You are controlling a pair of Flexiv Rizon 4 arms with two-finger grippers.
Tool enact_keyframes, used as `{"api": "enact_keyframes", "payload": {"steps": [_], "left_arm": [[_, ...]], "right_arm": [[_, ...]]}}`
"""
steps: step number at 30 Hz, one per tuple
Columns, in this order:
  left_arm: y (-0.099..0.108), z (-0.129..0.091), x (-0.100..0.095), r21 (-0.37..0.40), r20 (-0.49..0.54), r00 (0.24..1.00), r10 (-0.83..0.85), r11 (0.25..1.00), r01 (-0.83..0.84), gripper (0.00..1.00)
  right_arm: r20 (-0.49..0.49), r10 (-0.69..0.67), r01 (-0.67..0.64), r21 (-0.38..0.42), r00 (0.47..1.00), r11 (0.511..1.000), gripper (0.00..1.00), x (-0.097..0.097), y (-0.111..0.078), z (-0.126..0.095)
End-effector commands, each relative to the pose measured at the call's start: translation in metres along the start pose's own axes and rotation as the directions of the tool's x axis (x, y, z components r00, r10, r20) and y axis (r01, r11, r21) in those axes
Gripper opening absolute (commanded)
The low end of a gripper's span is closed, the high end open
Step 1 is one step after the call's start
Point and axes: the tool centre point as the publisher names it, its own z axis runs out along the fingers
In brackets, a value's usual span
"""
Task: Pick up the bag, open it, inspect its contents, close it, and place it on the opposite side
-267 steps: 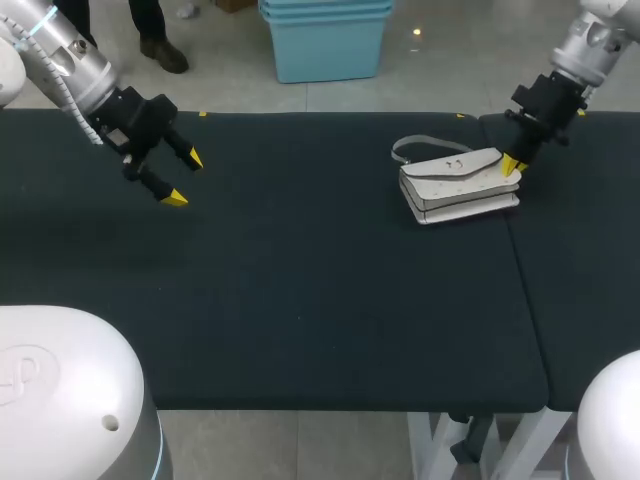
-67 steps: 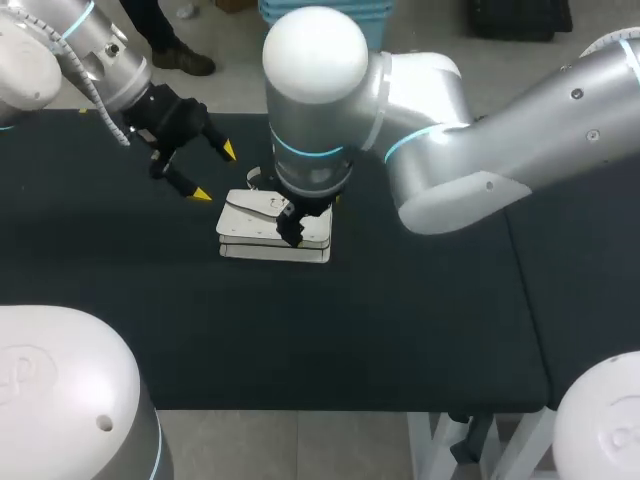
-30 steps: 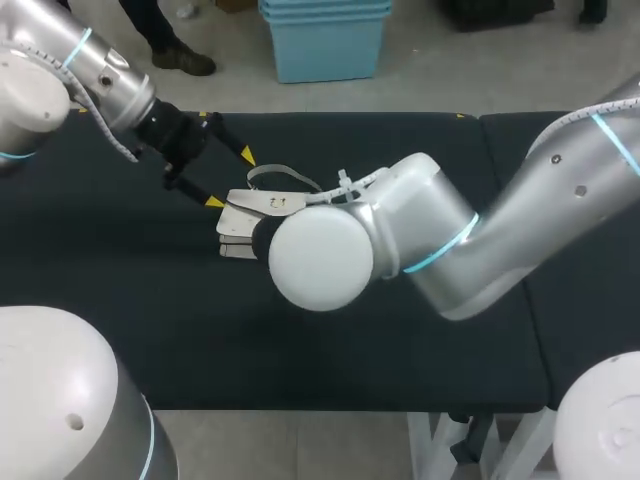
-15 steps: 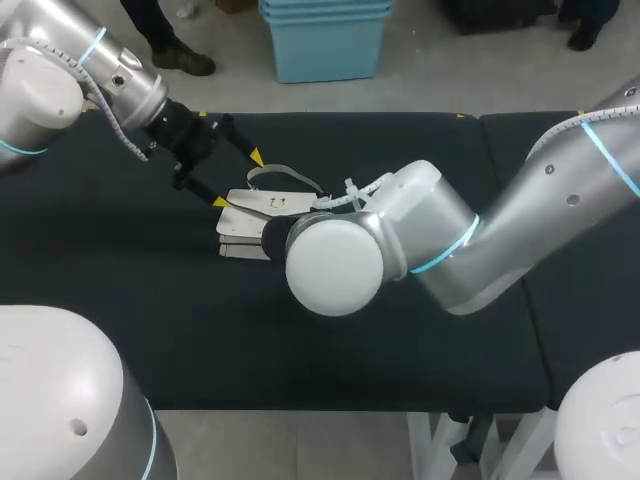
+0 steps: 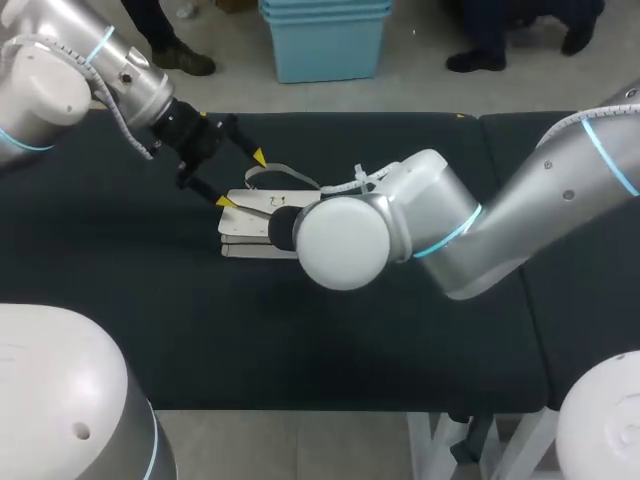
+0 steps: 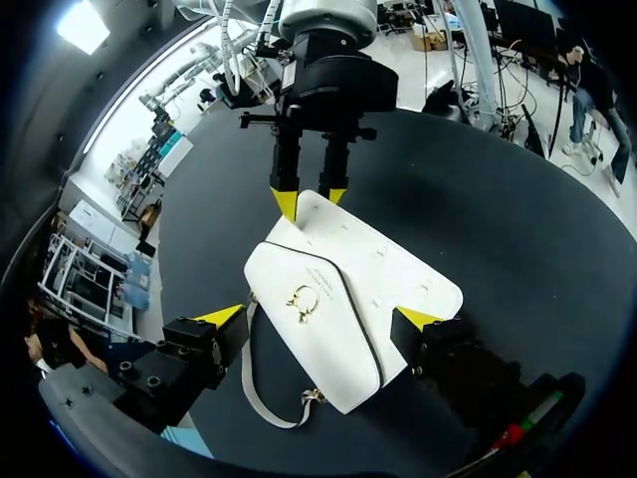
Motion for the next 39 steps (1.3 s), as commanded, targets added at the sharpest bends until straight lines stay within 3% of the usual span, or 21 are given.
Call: {"api": "enact_keyframes", "payload": {"steps": [1,10,11,13,20,27,33,35,39], "left_arm": [[0.004,0.003,-0.002,0.007,-0.002,1.000,-0.001,1.000,0.001,1.00],[0.005,0.006,-0.002,0.014,-0.011,1.000,-0.007,1.000,0.007,1.00],[0.005,0.006,-0.002,0.014,-0.012,1.000,-0.007,1.000,0.008,1.00],[0.005,0.007,-0.002,0.016,-0.012,1.000,-0.007,1.000,0.007,1.00],[0.004,0.008,0.002,0.022,0.016,1.000,0.002,1.000,-0.002,1.00],[-0.007,0.011,0.005,0.006,0.054,0.993,0.101,0.995,-0.102,1.00],[-0.019,0.009,0.012,-0.014,0.113,0.977,0.181,0.983,-0.180,1.00],[-0.022,0.007,0.016,-0.034,0.124,0.973,0.195,0.981,-0.193,0.89],[-0.026,0.006,0.024,-0.075,0.133,0.972,0.196,0.979,-0.187,0.87]], "right_arm": [[0.007,-0.002,0.002,-0.014,1.000,1.000,0.38,0.000,0.000,0.002],[0.003,-0.012,0.012,-0.024,1.000,1.000,0.33,0.003,0.003,0.005],[0.001,-0.013,0.013,-0.024,1.000,1.000,0.26,0.003,0.003,0.006],[0.001,-0.012,0.012,-0.024,1.000,1.000,0.00,0.003,0.003,0.006],[0.016,0.000,0.000,-0.031,1.000,1.000,0.00,0.011,0.005,0.000],[0.039,0.035,-0.036,0.017,0.999,0.999,0.00,0.026,0.010,-0.005],[0.039,0.035,-0.036,0.017,0.999,0.999,0.00,0.026,0.010,-0.005],[0.039,0.035,-0.036,0.017,0.999,0.999,0.00,0.026,0.010,-0.005],[0.039,0.035,-0.036,0.017,0.999,0.999,0.00,0.026,0.010,-0.005]]}}
